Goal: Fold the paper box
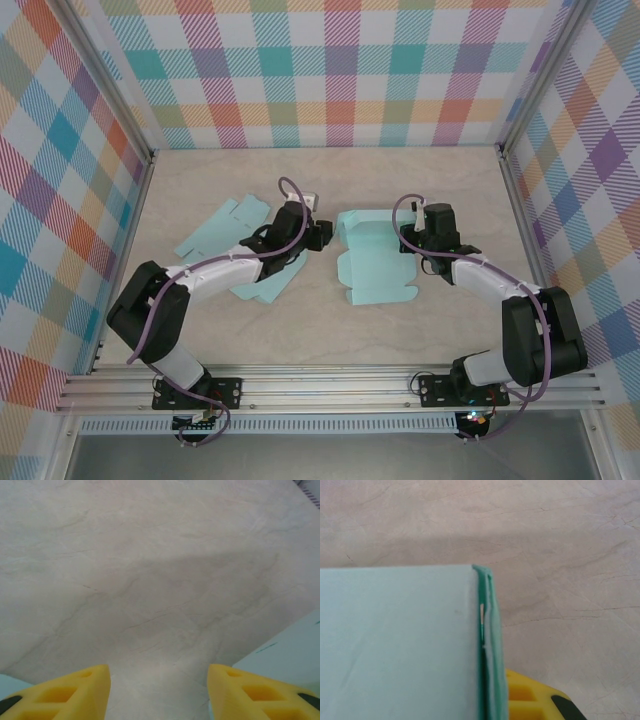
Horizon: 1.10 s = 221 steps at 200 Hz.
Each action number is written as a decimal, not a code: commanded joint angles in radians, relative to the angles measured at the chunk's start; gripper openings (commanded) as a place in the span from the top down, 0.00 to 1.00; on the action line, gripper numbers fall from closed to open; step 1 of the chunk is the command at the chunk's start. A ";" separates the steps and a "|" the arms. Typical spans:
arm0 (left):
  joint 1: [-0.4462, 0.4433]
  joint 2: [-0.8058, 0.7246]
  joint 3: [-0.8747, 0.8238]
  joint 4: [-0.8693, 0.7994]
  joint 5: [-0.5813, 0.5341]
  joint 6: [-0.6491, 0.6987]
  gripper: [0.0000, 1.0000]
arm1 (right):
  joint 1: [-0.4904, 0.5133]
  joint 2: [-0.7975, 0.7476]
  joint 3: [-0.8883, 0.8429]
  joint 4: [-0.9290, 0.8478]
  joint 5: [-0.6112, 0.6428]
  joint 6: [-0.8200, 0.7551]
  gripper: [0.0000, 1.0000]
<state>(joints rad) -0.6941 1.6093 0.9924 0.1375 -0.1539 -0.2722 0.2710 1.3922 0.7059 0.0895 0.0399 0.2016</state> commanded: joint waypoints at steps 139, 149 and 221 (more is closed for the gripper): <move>-0.136 0.043 0.007 0.159 0.165 0.111 0.44 | 0.006 -0.005 -0.002 0.034 -0.017 0.018 1.00; -0.141 0.044 0.018 0.147 0.173 0.140 0.44 | 0.007 -0.005 -0.001 0.034 -0.016 0.018 1.00; -0.151 0.019 0.057 0.016 0.113 0.318 0.44 | 0.006 -0.005 -0.001 0.033 -0.015 0.018 1.00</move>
<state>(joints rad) -0.8227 1.6596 1.0138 0.2005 -0.0422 -0.0563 0.2699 1.3922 0.7059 0.0891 0.0437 0.2043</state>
